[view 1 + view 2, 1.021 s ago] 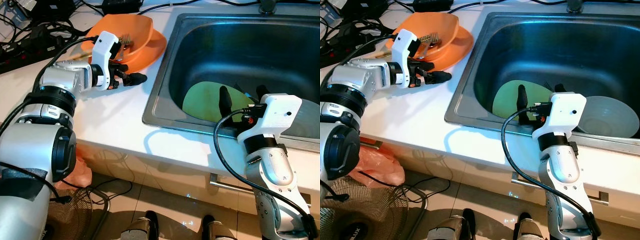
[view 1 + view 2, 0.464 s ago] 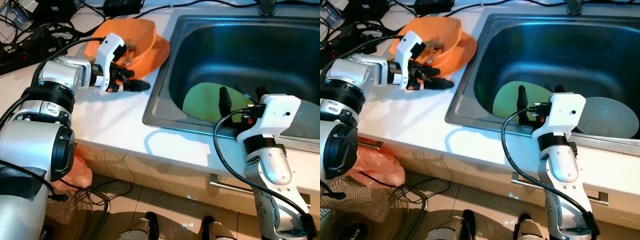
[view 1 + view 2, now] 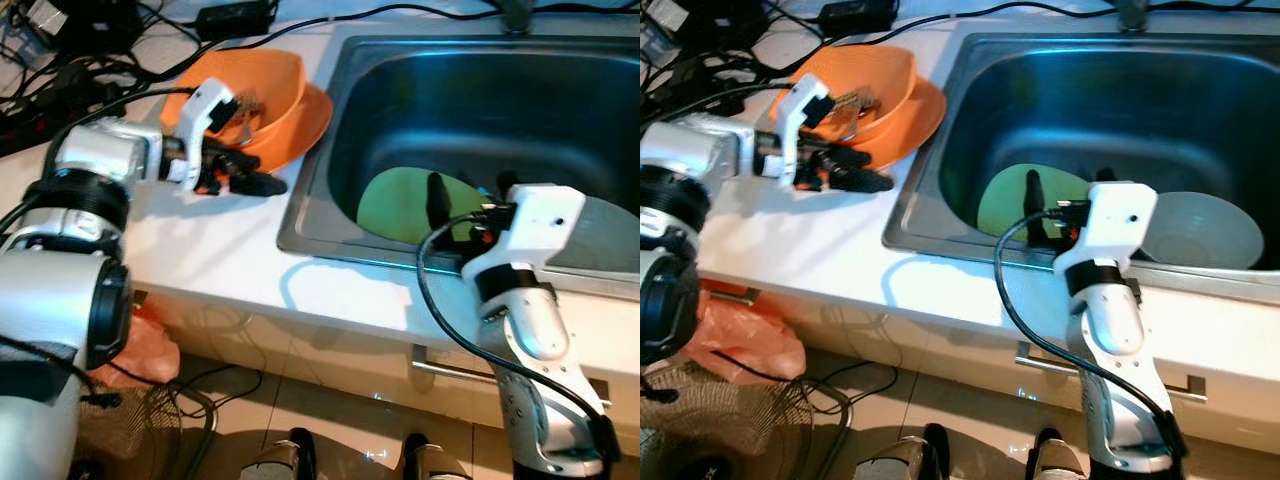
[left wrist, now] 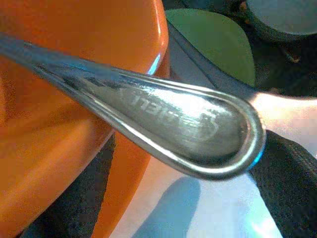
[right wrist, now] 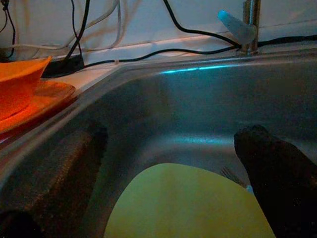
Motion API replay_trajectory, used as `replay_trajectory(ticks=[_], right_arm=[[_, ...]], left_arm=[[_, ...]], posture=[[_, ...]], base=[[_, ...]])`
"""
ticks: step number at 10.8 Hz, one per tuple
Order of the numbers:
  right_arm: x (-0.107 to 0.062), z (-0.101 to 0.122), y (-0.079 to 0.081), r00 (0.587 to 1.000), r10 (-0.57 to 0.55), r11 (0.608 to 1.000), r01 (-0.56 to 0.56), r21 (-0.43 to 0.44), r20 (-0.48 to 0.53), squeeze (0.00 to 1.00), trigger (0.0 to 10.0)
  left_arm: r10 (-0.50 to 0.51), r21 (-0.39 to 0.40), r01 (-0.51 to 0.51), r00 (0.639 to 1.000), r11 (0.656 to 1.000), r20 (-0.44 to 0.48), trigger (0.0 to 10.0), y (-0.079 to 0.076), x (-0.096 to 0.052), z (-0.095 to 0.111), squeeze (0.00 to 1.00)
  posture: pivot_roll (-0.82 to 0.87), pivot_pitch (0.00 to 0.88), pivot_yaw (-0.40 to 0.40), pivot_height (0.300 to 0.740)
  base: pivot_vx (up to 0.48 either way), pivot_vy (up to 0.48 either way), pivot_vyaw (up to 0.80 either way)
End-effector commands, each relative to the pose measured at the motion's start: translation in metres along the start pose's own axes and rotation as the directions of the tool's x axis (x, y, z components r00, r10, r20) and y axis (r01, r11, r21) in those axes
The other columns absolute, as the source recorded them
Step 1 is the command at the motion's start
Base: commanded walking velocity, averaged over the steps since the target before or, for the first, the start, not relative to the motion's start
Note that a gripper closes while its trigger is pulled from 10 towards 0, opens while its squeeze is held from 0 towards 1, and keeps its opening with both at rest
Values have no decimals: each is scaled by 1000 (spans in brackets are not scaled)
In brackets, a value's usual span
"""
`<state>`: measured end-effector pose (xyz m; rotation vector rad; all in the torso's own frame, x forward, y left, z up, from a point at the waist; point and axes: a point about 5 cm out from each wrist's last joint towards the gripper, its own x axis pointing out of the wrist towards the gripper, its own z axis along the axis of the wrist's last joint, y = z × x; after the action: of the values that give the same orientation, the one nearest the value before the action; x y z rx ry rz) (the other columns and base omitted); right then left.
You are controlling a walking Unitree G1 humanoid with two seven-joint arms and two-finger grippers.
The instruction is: Kitchen organization
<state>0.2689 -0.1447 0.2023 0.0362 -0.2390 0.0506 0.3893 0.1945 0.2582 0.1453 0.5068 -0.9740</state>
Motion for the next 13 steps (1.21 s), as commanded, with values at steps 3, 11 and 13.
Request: replay_trajectory(ticks=[3,11,13], right_arm=[[-2,-48,-6,974,-28,999,31,10,-226,0,10000],[13,-50,-3,979,-4,1000,8,18,-203,0,10000],[17,-51,-2,980,2,1000,2,19,-197,0,10000]], left_arm=[[-93,-179,64,983,982,-160,10000,3,-11,-53,0],[-110,-197,79,983,977,-150,10000,-5,-45,-62,0],[-128,-179,104,983,978,-131,10000,-16,-48,-58,0]], posture=[[44,219,199,740],[90,176,184,740],[97,166,181,740]], base=[[0,0,0],[0,0,0],[0,0,0]])
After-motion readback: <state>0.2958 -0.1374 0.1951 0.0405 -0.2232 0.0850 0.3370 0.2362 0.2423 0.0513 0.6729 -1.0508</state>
